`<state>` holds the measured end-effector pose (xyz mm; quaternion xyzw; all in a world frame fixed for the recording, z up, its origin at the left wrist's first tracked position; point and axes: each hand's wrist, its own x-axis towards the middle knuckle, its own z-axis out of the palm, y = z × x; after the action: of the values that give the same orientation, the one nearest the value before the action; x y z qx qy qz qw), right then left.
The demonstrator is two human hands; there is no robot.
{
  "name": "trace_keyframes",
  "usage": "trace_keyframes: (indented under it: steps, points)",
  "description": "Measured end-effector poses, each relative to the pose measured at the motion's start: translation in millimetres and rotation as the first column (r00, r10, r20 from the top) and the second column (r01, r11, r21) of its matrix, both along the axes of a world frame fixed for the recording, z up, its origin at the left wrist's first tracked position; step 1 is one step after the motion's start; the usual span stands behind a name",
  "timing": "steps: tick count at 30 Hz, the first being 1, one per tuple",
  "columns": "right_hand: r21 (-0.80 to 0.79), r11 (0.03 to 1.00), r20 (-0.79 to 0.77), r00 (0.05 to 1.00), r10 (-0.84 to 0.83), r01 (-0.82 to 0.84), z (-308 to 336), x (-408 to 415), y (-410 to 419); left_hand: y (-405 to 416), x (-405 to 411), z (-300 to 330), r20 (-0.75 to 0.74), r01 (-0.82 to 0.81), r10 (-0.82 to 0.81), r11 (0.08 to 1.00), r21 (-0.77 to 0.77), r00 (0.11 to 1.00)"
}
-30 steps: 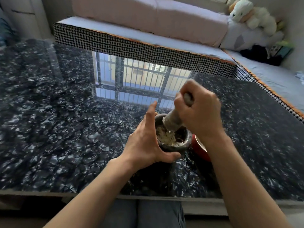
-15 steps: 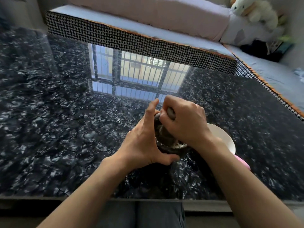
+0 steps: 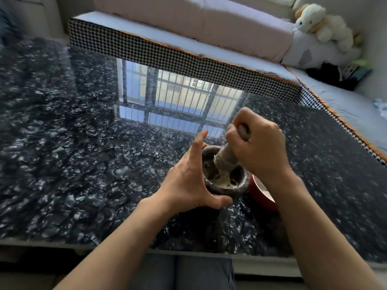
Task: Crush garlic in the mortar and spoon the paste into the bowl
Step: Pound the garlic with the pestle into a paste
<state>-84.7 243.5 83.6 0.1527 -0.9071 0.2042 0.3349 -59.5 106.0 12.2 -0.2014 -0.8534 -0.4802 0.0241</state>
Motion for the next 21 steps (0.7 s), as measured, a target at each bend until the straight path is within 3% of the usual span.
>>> trace_keyframes:
  steps: [1, 3, 7, 12, 15, 17, 21]
  points:
    - [-0.042, 0.999, -0.018, 1.000, -0.007, 0.006, 0, -1, -1, 0, 0, 0, 0.000, -0.002, 0.002, 1.000, -0.003, 1.000]
    - [0.038, 0.999, -0.010, 1.000, -0.007, 0.008, -9, 1, -11, 0, -1, 0, 0.009, 0.004, -0.004, 1.000, 0.005, 1.000]
    - [0.167, 0.983, 0.152, 0.987, 0.050, -0.075, -21, 4, -17, 0, -2, -1, 0.000, -0.001, 0.001, 1.000, 0.015, 1.000]
    - [0.018, 1.000, -0.003, 1.000, 0.004, -0.004, 10, 6, 0, 1, 1, -1, -0.021, -0.031, 0.031, 1.000, 0.001, 0.999]
    - [0.267, 0.963, 0.101, 0.995, 0.004, -0.031, -2, 5, -10, 1, 0, -2, -0.024, -0.039, 0.039, 0.999, 0.003, 0.999]
    - [0.322, 0.941, 0.210, 0.977, 0.041, -0.109, -9, 1, -15, 2, 0, -3, -0.028, -0.043, 0.043, 0.999, 0.005, 0.999]
    - [0.214, 0.974, 0.095, 0.994, 0.050, -0.070, 15, -1, -9, 3, 1, -3, -0.025, -0.059, 0.059, 0.998, -0.018, 0.998]
